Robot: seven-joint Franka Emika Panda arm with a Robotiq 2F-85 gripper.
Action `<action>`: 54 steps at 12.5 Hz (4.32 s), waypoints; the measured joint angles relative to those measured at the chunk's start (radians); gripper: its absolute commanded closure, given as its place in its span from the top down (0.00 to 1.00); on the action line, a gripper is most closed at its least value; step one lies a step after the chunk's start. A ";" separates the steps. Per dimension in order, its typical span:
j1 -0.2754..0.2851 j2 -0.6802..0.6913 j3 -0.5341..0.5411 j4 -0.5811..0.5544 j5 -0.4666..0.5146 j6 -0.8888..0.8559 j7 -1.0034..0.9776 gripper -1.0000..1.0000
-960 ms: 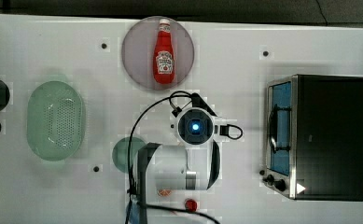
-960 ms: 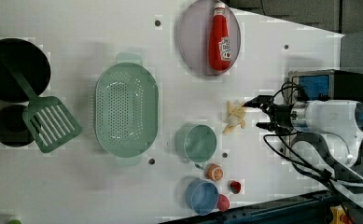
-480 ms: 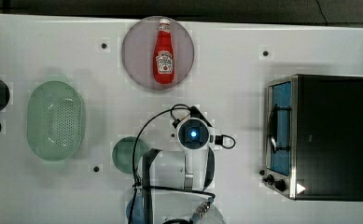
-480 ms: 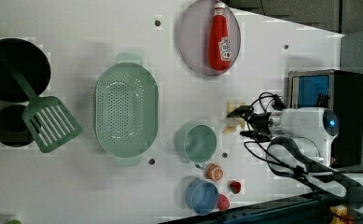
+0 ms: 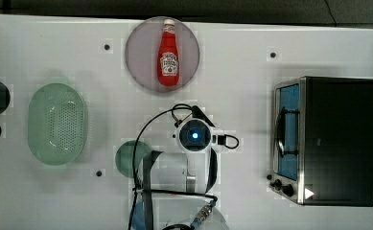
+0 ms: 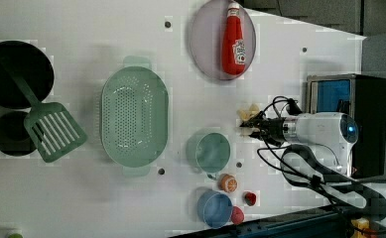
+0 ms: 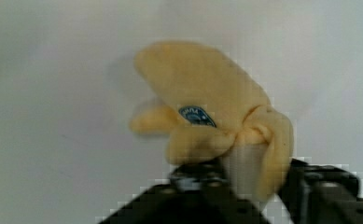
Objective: Pick banana from table and place on oven.
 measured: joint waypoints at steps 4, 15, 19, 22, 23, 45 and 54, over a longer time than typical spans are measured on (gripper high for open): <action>-0.012 -0.023 -0.009 -0.018 -0.012 -0.012 0.000 0.21; -0.020 -0.599 -0.022 0.406 0.002 -0.919 0.000 0.21; -0.012 -0.615 -0.035 0.648 -0.003 -1.065 0.000 0.21; -0.012 -0.539 -0.121 0.676 -0.001 -1.064 -0.059 0.21; -0.015 -0.490 -0.163 0.682 -0.008 -1.051 -0.105 0.21; -0.088 -0.158 -0.536 0.666 0.002 -0.824 -0.740 1.00; 0.007 -0.584 -0.187 0.715 0.005 -1.254 -0.138 1.00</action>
